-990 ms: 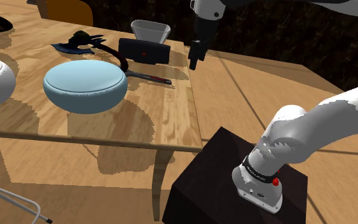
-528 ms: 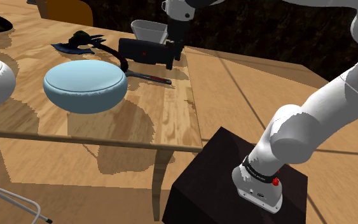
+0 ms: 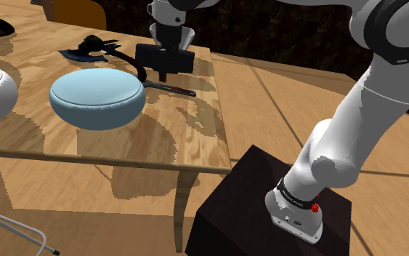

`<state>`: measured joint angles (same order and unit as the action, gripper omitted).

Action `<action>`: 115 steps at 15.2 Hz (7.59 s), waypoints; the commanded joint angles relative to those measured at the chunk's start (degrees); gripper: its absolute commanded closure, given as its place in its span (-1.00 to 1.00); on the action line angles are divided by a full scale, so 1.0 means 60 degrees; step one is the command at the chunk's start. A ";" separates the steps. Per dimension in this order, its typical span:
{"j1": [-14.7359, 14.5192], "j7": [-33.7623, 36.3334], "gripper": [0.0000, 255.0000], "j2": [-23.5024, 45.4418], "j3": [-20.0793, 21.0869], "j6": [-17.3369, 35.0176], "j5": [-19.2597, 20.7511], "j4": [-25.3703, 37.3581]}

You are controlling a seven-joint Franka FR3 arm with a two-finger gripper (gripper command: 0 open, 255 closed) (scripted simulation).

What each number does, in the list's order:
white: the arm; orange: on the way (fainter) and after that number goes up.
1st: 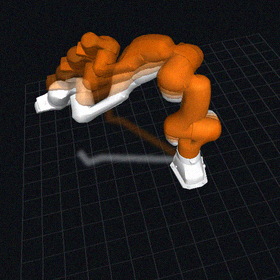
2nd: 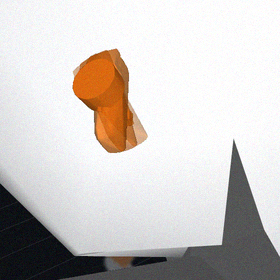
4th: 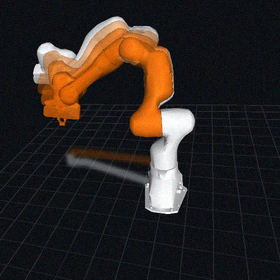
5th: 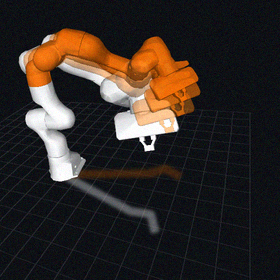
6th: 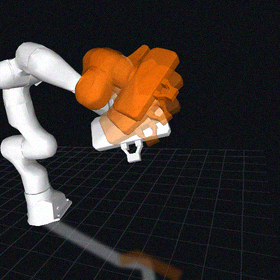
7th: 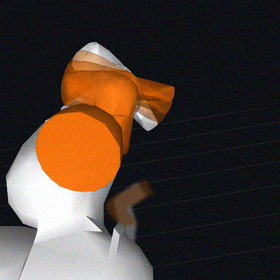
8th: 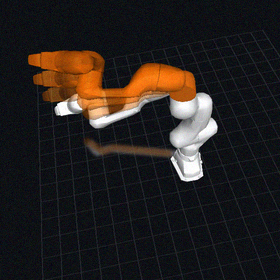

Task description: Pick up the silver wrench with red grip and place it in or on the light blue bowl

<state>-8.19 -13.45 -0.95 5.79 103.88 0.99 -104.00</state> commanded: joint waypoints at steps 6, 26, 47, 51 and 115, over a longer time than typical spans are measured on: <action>-0.0067 -0.0143 -1.00 0.0601 0.0067 0.0631 -0.0008 -0.0037; -0.0059 -0.0138 1.00 0.0647 0.0072 0.0951 -0.0002 -0.0313; -0.0071 -0.0159 1.00 0.0739 0.0085 -0.1778 0.0001 0.2508; -0.0081 -0.0154 1.00 0.0881 0.0091 -0.2340 0.0017 0.3210; -0.2656 0.3523 -1.00 0.3386 0.1484 -0.3855 0.0797 0.7095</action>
